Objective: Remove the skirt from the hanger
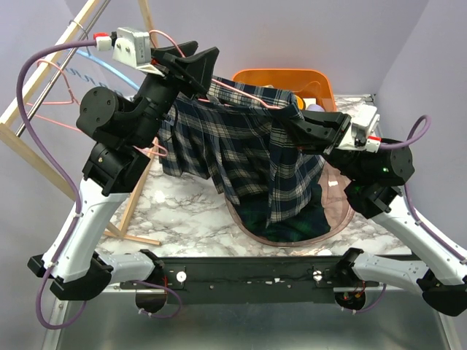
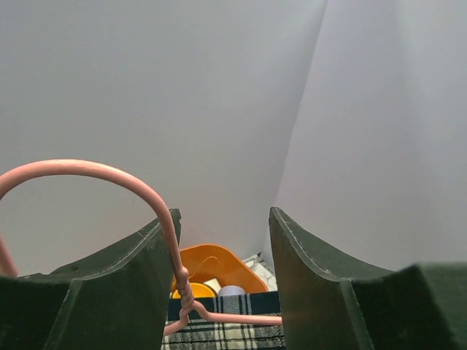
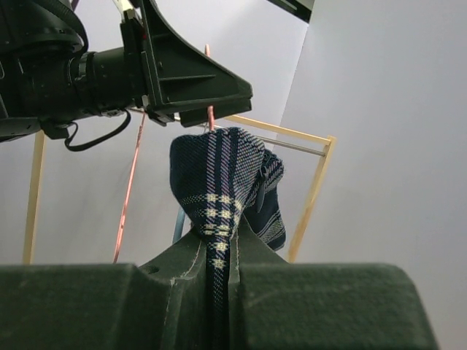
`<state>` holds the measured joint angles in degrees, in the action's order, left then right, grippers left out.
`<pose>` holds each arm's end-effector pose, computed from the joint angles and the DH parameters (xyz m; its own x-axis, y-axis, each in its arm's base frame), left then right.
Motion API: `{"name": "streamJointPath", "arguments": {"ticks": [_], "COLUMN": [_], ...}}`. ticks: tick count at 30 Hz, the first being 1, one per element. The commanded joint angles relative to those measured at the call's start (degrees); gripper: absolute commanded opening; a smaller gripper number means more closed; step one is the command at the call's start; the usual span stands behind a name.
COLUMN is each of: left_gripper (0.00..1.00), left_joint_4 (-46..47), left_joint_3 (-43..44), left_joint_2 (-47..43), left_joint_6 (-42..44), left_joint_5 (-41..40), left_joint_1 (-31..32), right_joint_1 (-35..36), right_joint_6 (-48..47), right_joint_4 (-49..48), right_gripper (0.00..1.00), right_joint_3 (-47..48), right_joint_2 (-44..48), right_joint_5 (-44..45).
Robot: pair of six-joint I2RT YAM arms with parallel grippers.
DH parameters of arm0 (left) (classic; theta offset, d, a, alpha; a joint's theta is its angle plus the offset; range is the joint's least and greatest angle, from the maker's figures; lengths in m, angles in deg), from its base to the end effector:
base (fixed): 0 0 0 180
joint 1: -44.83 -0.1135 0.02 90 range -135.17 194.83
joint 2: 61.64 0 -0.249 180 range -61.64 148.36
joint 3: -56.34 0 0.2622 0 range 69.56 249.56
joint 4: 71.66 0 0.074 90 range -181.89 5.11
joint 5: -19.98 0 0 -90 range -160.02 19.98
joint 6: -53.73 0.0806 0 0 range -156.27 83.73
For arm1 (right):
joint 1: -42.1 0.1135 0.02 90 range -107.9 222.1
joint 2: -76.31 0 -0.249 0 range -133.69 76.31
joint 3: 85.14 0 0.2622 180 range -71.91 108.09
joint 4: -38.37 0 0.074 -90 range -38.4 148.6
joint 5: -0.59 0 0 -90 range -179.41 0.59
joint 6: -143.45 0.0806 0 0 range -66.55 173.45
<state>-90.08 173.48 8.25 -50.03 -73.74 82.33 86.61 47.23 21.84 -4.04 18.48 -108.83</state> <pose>0.1997 -0.1466 0.6143 0.2378 -0.4817 -0.8435 0.6372 0.7327 -0.2388 0.1549 0.1898 0.5239 0.5452 0.3926 -0.7407 -0.7889 0.5392 -0.2948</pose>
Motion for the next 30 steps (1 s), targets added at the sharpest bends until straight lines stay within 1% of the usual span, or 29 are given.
{"name": "streamJointPath", "arguments": {"ticks": [1,2,4,5,7,8,10,15,18,19,20,22,23,26,27,28,29,30], "left_gripper": [0.61,0.56,0.41,0.32,0.24,0.15,0.01,0.0,0.0,0.0,0.0,0.0,0.0,0.0,0.0,0.0,0.0,0.0], "left_joint_4": [1.5,1.5,1.5,1.5,1.6,1.7,1.6,0.9,0.4,0.1,-0.3,-2.2,-2.7,-4.1,-4.4,-4.6,-4.5,-4.7], "left_joint_3": [-2.4,-3.1,-3.6,-4.0,-4.4,-4.9,-5.0,-4.5,-3.1,-2.6,-0.8,1.4,3.5,6.5,6.9,7.5,8.4,8.9], "left_joint_2": [-1.7,-1.9,-2.4,-2.6,-3.3,-3.5,-4.0,-4.0,-3.7,-3.2,-2.8,-1.1,-0.6,1.3,1.7,2.5,3.0,3.4], "left_joint_6": [-0.6,-0.7,-0.5,-0.5,-0.6,-0.9,-1.5,-2.4,-1.8,-1.4,-0.9,0.5,0.7,2.2,2.3,2.5,2.6,2.6], "left_joint_5": [-3.0,-3.1,-3.0,-3.0,-2.4,-2.4,-2.3,-1.2,-1.0,-1.0,-1.2,-2.0,-2.3,-3.3,-3.7,-4.0,-4.1,-4.3], "left_joint_1": [-0.1,-0.1,-0.1,-0.1,-0.1,-0.1,-0.1,-0.1,-0.1,-0.1,-0.1,-0.1,-0.1,-0.1,-0.1,-0.1,-0.1,-0.1], "right_joint_1": [0.0,0.0,0.0,0.0,0.0,0.0,0.0,0.0,0.0,0.0,0.0,0.0,0.0,0.0,0.0,0.0,0.0,0.0], "right_joint_6": [-0.4,-0.5,-0.6,-0.9,-1.2,-1.5,-1.9,-1.9,-2.0,-2.0,-2.2,-2.4,-2.2,-1.1,-0.7,-0.5,0.2,0.9], "right_joint_4": [-6.5,-6.6,-6.5,-6.5,-6.3,-6.1,-5.6,-5.5,-1.4,2.6,4.5,9.5,11.1,17.4,19.1,21.4,21.9,22.4], "right_gripper": [0.01,0.01,0.01,0.01,0.01,0.01,0.01,0.01,0.01,0.01,0.14,0.31,0.42,0.53,0.53,0.5,0.32,0.26], "right_joint_3": [-0.1,-0.1,-0.4,-0.4,-0.7,-0.7,-1.0,-2.4,-1.7,-1.3,-0.9,-1.0,-1.2,-2.0,-2.9,-3.6,-4.5,-5.4], "right_joint_2": [2.4,2.5,2.8,3.1,3.2,3.1,2.9,2.1,1.7,1.9,2.2,2.9,3.8,6.0,6.8,7.3,8.1,9.5], "right_joint_5": [0.5,1.0,2.1,2.5,3.2,3.4,4.1,5.3,6.8,8.8,9.6,11.7,12.0,12.7,12.7,12.3,12.2,12.5]}}
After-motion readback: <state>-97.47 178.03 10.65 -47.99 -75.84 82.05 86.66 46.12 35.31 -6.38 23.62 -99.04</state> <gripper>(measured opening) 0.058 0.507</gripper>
